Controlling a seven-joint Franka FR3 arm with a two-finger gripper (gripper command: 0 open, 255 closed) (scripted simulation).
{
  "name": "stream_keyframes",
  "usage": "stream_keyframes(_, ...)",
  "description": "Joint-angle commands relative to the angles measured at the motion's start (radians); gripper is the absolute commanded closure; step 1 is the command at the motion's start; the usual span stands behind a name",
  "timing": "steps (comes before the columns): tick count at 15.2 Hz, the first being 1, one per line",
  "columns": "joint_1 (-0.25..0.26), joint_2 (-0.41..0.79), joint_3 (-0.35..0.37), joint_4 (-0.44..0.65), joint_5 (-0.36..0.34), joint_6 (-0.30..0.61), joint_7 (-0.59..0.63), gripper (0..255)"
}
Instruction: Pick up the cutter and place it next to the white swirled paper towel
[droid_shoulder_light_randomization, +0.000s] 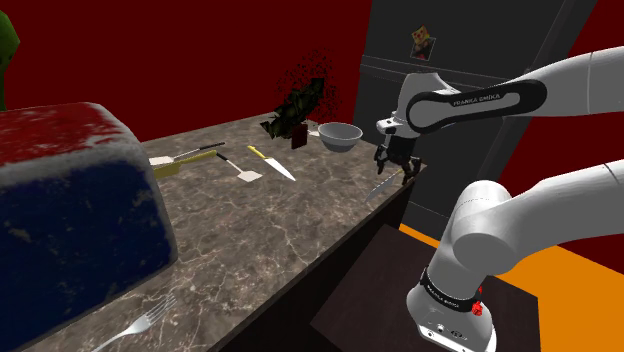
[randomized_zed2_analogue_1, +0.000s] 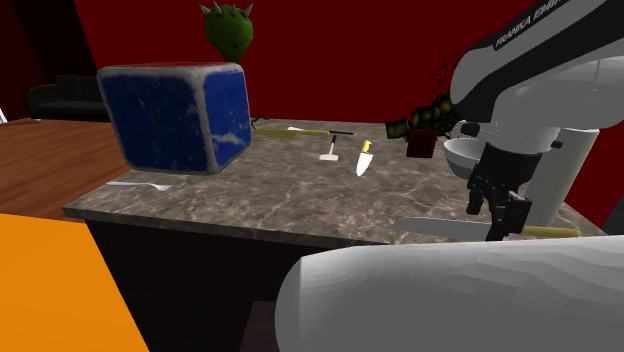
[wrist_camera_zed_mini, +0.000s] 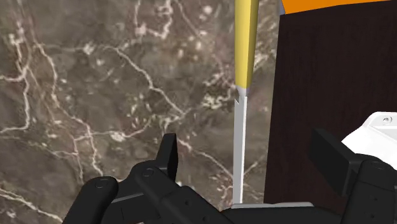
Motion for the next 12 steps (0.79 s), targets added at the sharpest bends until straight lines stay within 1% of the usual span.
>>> stream_keyframes(1, 0.001, -0.016, 0.02, 0.023, 0.015, -0.039, -0.002, 0)
stream_keyframes(4, 0.006, -0.048, 0.07, 0.093, 0.055, -0.141, -0.008, 0)
stream_keyframes(12, 0.006, -0.048, 0.07, 0.093, 0.055, -0.141, -0.008, 0)
